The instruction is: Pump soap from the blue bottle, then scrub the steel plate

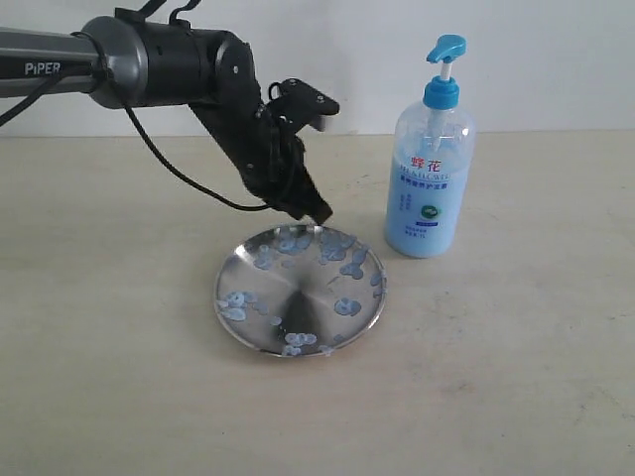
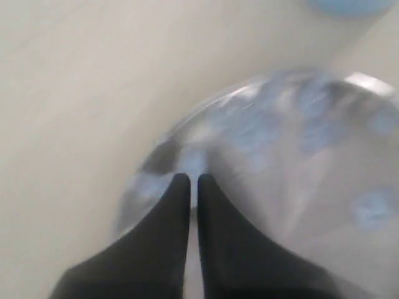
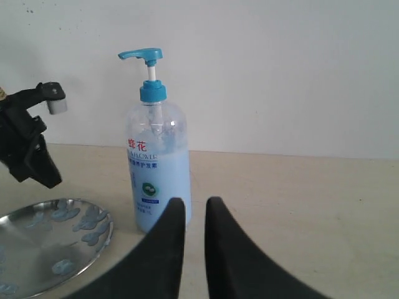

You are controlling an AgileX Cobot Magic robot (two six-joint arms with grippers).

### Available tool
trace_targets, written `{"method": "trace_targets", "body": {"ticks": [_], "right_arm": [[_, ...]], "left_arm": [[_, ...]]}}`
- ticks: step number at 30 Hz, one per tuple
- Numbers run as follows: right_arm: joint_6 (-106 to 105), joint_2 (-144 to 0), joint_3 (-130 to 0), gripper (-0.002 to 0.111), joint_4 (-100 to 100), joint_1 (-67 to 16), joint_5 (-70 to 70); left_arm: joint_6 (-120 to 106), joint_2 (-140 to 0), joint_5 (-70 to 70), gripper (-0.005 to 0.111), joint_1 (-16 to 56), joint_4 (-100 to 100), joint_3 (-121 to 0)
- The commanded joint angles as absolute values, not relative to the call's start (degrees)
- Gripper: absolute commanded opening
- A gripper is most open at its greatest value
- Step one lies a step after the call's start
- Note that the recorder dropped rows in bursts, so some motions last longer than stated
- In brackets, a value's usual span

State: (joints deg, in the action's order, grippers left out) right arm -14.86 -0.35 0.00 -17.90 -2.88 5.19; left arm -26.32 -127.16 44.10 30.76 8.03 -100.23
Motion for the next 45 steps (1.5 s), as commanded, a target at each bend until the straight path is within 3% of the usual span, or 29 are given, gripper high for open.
{"method": "trace_targets", "body": {"ticks": [1,2,5,8,11,13,15,16,19,20,21,23,24,25,27,29,31,33,34,36,37,39,42,45], "right_arm": [[-15.01,0.0,0.0,0.003,-17.52,-2.7,5.04],[-15.01,0.0,0.0,0.003,-17.52,-2.7,5.04],[-15.01,0.0,0.0,0.003,-17.52,-2.7,5.04],[-15.01,0.0,0.0,0.003,-17.52,-2.7,5.04],[-15.01,0.0,0.0,0.003,-17.52,-2.7,5.04],[-15.01,0.0,0.0,0.003,-17.52,-2.7,5.04],[-15.01,0.0,0.0,0.003,-17.52,-2.7,5.04],[-15.01,0.0,0.0,0.003,-17.52,-2.7,5.04],[-15.01,0.0,0.0,0.003,-17.52,-2.7,5.04],[-15.01,0.0,0.0,0.003,-17.52,-2.7,5.04],[-15.01,0.0,0.0,0.003,-17.52,-2.7,5.04],[-15.01,0.0,0.0,0.003,-17.52,-2.7,5.04],[-15.01,0.0,0.0,0.003,-17.52,-2.7,5.04],[-15.01,0.0,0.0,0.003,-17.52,-2.7,5.04],[-15.01,0.0,0.0,0.003,-17.52,-2.7,5.04],[-15.01,0.0,0.0,0.003,-17.52,-2.7,5.04],[-15.01,0.0,0.0,0.003,-17.52,-2.7,5.04],[-15.01,0.0,0.0,0.003,-17.52,-2.7,5.04],[-15.01,0.0,0.0,0.003,-17.52,-2.7,5.04],[-15.01,0.0,0.0,0.003,-17.52,-2.7,5.04],[-15.01,0.0,0.0,0.003,-17.52,-2.7,5.04],[-15.01,0.0,0.0,0.003,-17.52,-2.7,5.04],[-15.01,0.0,0.0,0.003,-17.52,-2.7,5.04],[-15.01,0.0,0.0,0.003,-17.52,-2.7,5.04]], "left_arm": [[-47.12,-127.3,63.25,0.004,31.61,25.84,-100.27],[-46.91,-127.3,69.16,0.004,31.61,22.75,-100.27],[-38.41,-126.57,69.96,0.004,31.61,5.28,-100.27],[-20.27,-126.08,53.43,0.004,31.5,-6.06,-100.36],[-13.46,-126.34,41.93,0.004,31.37,7.0,-100.36],[-32.43,-126.43,47.43,0.004,31.56,21.28,-100.36],[-50.03,-126.43,63.25,0.004,31.56,25.65,-100.36],[-54.61,-126.43,69.96,0.004,31.56,23.35,-100.36],[-45.39,-126.09,69.96,0.004,30.8,6.29,-100.36],[-39.24,-126.09,65.47,0.004,30.54,2.32,-100.36],[-21.95,-126.09,50.95,0.004,30.46,-1.48,-100.36],[-17.97,-126.61,43.96,0.004,30.58,14.53,-100.36],[-28.97,-126.61,47.27,0.004,30.87,19.96,-100.36],[-47.16,-126.5,60.37,0.004,31.12,23.59,-100.36],[-53.41,-126.15,69.96,0.004,31.12,15.08,-100.5],[-36.93,-125.75,62.51,0.004,30.99,0.3,-101.4],[-8.93,-125.66,42.83,0.004,30.99,4.29,-102.1],[-30.87,-126.14,44.36,0.004,31.55,30.15,-102.1],[-54.59,-126.31,56.54,0.004,31.7,37.24,-102.1],[-64.68,-126.4,69.96,0.004,31.7,32.27,-102.1],[-64.06,-126.14,69.96,0.004,31.7,26.81,-102.1],[-55.88,-125.89,69.52,0.004,31.58,15.21,-102.1],[-27.6,-125.89,48.77,0.004,31.58,1.94,-102.1],[-8.05,-126.32,39.65,0.004,31.58,9.13,-102.1]]}}
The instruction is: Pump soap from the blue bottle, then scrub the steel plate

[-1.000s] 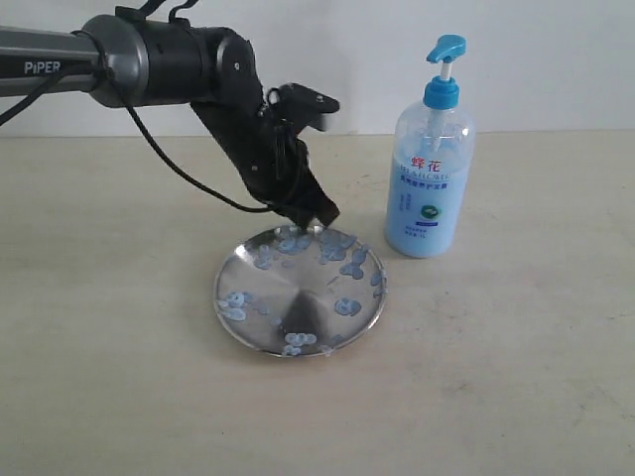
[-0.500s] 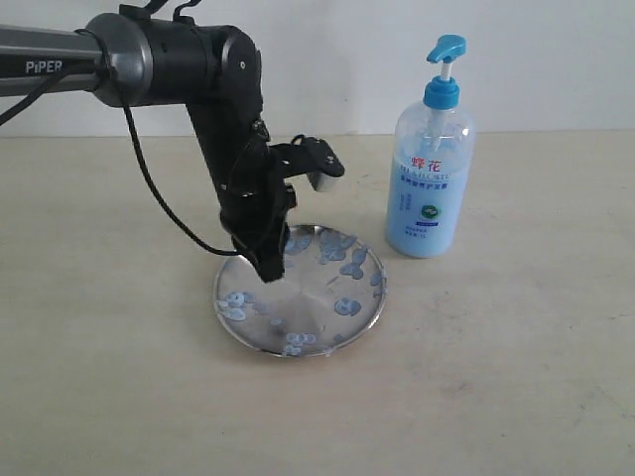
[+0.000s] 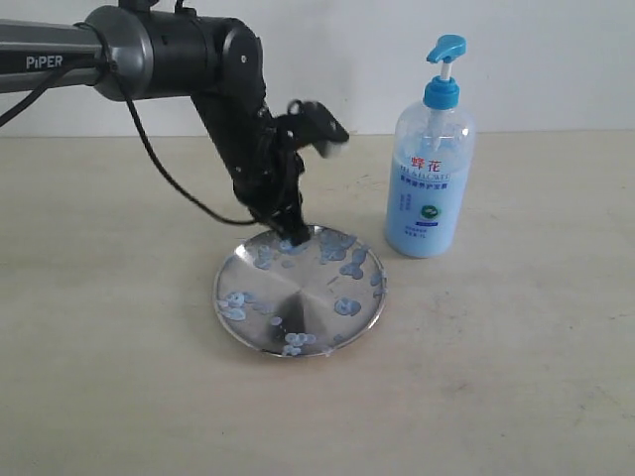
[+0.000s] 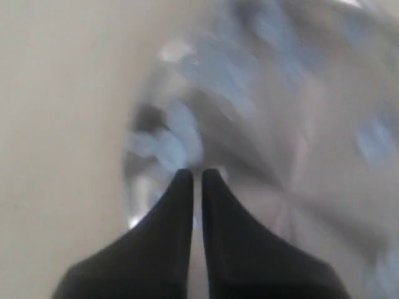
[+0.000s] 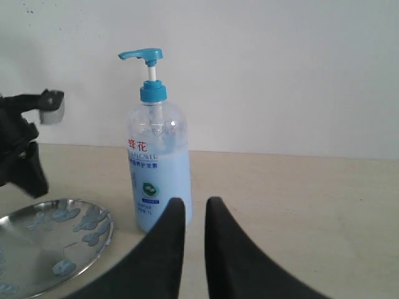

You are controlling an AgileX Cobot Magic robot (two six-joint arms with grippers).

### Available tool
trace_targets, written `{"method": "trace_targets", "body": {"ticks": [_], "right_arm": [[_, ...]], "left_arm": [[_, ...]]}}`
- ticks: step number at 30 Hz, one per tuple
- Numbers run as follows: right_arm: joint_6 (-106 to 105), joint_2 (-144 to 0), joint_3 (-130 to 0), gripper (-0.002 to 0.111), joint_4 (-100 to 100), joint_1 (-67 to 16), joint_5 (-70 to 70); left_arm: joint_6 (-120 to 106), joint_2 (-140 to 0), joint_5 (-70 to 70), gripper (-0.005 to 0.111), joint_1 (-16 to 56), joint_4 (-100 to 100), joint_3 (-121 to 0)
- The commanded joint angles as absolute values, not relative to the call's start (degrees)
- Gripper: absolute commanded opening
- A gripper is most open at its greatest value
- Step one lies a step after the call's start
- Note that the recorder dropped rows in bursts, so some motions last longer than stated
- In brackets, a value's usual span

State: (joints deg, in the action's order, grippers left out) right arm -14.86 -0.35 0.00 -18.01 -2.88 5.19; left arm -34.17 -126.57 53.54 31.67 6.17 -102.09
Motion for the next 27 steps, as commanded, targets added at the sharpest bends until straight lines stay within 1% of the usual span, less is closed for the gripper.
{"method": "trace_targets", "body": {"ticks": [1,2,4,5,6,9,10,11,13,14,15,17,19,21,24,27], "right_arm": [[-15.01,0.0,0.0,0.003,-17.52,-2.7,5.04],[-15.01,0.0,0.0,0.003,-17.52,-2.7,5.04],[-15.01,0.0,0.0,0.003,-17.52,-2.7,5.04],[-15.01,0.0,0.0,0.003,-17.52,-2.7,5.04],[-15.01,0.0,0.0,0.003,-17.52,-2.7,5.04],[-15.01,0.0,0.0,0.003,-17.52,-2.7,5.04],[-15.01,0.0,0.0,0.003,-17.63,-2.7,5.04],[-15.01,0.0,0.0,0.003,-17.63,-2.7,5.04],[-15.01,0.0,0.0,0.003,-17.63,-2.7,5.04],[-15.01,0.0,0.0,0.003,-17.63,-2.7,5.04],[-15.01,0.0,0.0,0.003,-17.63,-2.7,5.04],[-15.01,0.0,0.0,0.003,-17.63,-2.7,5.04],[-15.01,0.0,0.0,0.003,-17.63,-2.7,5.04],[-15.01,0.0,0.0,0.003,-17.63,-2.7,5.04],[-15.01,0.0,0.0,0.003,-17.63,-2.7,5.04],[-15.01,0.0,0.0,0.003,-17.63,-2.7,5.04]], "left_arm": [[-15.98,-126.3,41.19,0.004,31.88,14.01,-102.1],[-24.97,-126.46,45.58,0.004,32.05,17.3,-102.1],[-45.94,-126.46,61.5,0.004,32.05,20.15,-102.1],[-51.21,-126.46,69.1,0.004,31.88,17.62,-102.1],[-51.88,-126.46,69.96,0.004,31.72,14.09,-102.1],[-38.75,-126.46,69.96,0.004,31.11,-3.82,-102.1],[-31.42,-126.46,67.27,0.004,30.89,-8.9,-102.1],[-22.11,-126.46,60.51,0.004,30.89,-11.69,-102.1],[-7.03,-126.71,48.91,0.004,30.89,-7.72,-102.1],[-5.66,-126.95,47.15,0.004,30.89,-0.66,-102.1],[-11.52,-127.06,48.19,0.004,31.05,6.15,-102.1],[-33.13,-127.43,58.6,0.004,31.15,19.91,-101.86],[-38.32,-127.52,69.96,0.004,31.15,23.46,-101.88],[-33.26,-126.57,69.96,0.004,30.88,21.21,-101.42],[-31.29,-121.01,68.59,0.004,29.07,21.86,-98.24],[-33.1,-110.93,53.67,0.004,26.41,32.6,-90.09]]}}
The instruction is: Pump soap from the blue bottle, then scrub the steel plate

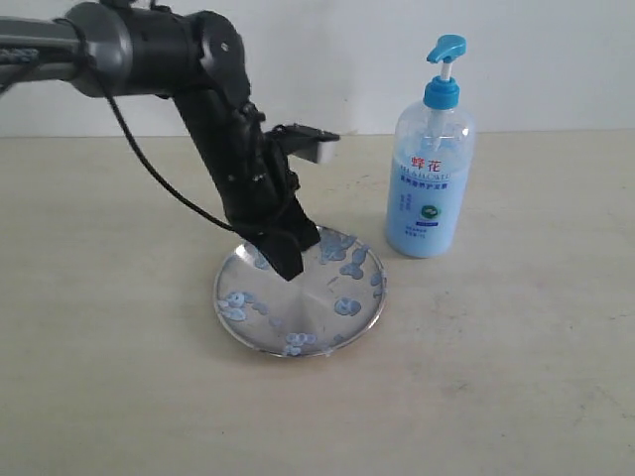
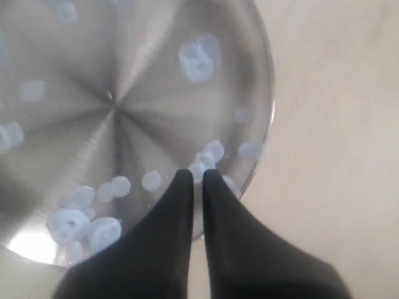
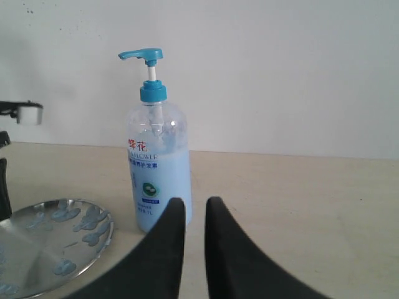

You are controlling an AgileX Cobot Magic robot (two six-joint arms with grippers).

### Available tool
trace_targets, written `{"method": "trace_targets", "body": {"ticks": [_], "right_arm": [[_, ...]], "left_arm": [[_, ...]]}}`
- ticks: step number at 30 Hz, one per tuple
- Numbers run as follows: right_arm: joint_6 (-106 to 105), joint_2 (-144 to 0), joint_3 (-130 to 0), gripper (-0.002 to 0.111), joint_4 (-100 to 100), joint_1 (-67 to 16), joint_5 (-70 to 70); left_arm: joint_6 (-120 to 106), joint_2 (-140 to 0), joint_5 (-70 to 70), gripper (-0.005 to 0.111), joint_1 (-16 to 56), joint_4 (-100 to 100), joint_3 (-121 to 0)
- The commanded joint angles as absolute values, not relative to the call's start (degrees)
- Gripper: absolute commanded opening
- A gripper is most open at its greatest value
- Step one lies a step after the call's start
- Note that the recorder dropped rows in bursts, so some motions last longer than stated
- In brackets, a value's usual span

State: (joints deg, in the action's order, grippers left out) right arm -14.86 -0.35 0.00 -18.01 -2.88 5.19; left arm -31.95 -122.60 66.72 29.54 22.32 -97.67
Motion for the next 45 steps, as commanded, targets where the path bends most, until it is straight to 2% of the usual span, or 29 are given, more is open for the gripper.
{"method": "trace_targets", "body": {"ticks": [1,6,8,11,15,16,19,24,31,33,36,40,45], "right_arm": [[-15.01,0.0,0.0,0.003,-17.63,-2.7,5.04],[-15.01,0.0,0.0,0.003,-17.63,-2.7,5.04],[-15.01,0.0,0.0,0.003,-17.63,-2.7,5.04],[-15.01,0.0,0.0,0.003,-17.63,-2.7,5.04],[-15.01,0.0,0.0,0.003,-17.63,-2.7,5.04],[-15.01,0.0,0.0,0.003,-17.63,-2.7,5.04],[-15.01,0.0,0.0,0.003,-17.63,-2.7,5.04],[-15.01,0.0,0.0,0.003,-17.63,-2.7,5.04],[-15.01,0.0,0.0,0.003,-17.63,-2.7,5.04],[-15.01,0.0,0.0,0.003,-17.63,-2.7,5.04],[-15.01,0.0,0.0,0.003,-17.63,-2.83,5.04],[-15.01,0.0,0.0,0.003,-17.63,-2.84,4.92],[-15.01,0.0,0.0,0.003,-17.63,-2.84,5.04]], "left_arm": [[-34.62,-105.58,44.9,0.004,25.36,36.01,-85.82],[-39.42,-81.19,-1.8,0.004,23.57,34.64,-54.57],[-44.29,-71.69,-11.16,0.004,22.46,34.64,-43.57],[-52.5,-55.95,-3.24,0.004,20.68,34.64,-32.29],[-49.56,-33.66,19.57,0.004,20.55,36.27,-25.47],[-48.76,-29.97,21.12,0.004,20.55,36.53,-24.21],[-48.07,-16.67,16.54,0.004,20.55,36.26,-19.44],[-40.72,-4.88,0.93,0.004,20.55,36.4,-8.07],[-36.65,-1.1,-1.12,0.004,20.55,36.83,0.0],[-37.86,-0.67,3.32,0.004,19.72,34.06,0.0],[-39.03,0.0,7.06,0.004,13.06,32.39,0.0],[-35.03,0.0,19.46,0.004,1.26,35.2,0.0],[-28.9,0.0,20.62,0.004,0.56,28.09,0.0]]}}
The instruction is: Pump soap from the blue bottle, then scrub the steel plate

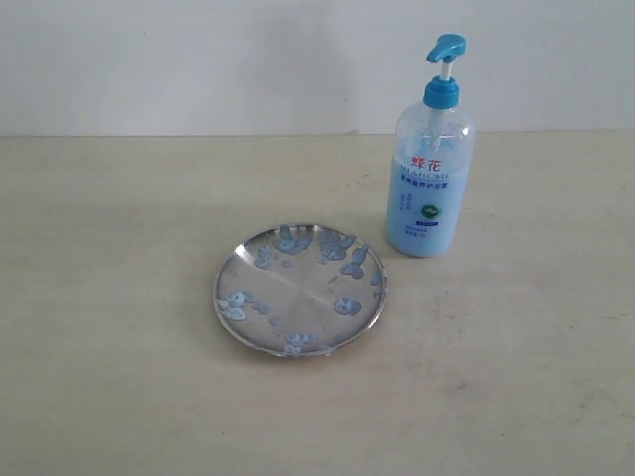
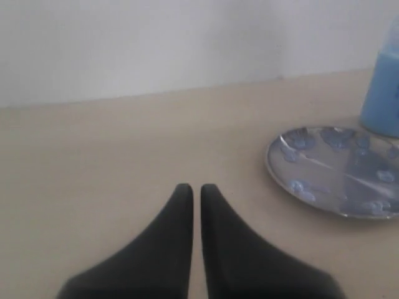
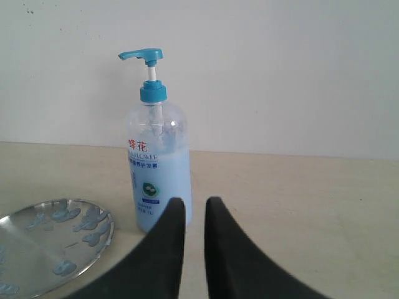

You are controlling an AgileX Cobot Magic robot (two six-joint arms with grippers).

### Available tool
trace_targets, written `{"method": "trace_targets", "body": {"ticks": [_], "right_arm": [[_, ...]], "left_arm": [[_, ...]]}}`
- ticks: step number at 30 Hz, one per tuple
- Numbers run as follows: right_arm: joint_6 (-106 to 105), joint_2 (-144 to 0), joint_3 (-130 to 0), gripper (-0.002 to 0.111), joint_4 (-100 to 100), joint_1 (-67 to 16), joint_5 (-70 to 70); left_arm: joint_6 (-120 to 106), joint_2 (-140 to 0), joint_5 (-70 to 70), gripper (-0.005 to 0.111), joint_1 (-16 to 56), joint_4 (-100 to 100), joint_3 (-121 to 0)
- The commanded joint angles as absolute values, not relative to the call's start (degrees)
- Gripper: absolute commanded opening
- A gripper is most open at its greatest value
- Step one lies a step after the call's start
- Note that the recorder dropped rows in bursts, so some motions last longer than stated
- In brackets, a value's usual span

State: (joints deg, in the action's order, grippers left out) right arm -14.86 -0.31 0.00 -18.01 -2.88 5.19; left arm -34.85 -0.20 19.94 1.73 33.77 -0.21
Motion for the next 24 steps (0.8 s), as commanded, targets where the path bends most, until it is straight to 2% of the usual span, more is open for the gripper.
{"method": "trace_targets", "body": {"ticks": [1,10,12,14,24], "right_arm": [[-15.01,0.0,0.0,0.003,-17.63,-2.84,5.04],[-15.01,0.0,0.0,0.003,-17.63,-2.84,5.04],[-15.01,0.0,0.0,0.003,-17.63,-2.84,5.04],[-15.01,0.0,0.0,0.003,-17.63,-2.84,5.04],[-15.01,0.0,0.0,0.003,-17.63,-2.84,5.04]], "left_arm": [[-24.83,0.0,19.35,0.004,0.29,24.53,0.0],[-19.66,0.0,3.98,0.004,-0.12,17.27,0.0],[-17.62,0.0,8.57,0.004,-0.56,13.94,0.0],[-7.95,0.0,20.2,0.004,-1.67,10.2,0.0],[-3.84,0.0,20.3,0.004,-6.42,5.29,0.0]]}}
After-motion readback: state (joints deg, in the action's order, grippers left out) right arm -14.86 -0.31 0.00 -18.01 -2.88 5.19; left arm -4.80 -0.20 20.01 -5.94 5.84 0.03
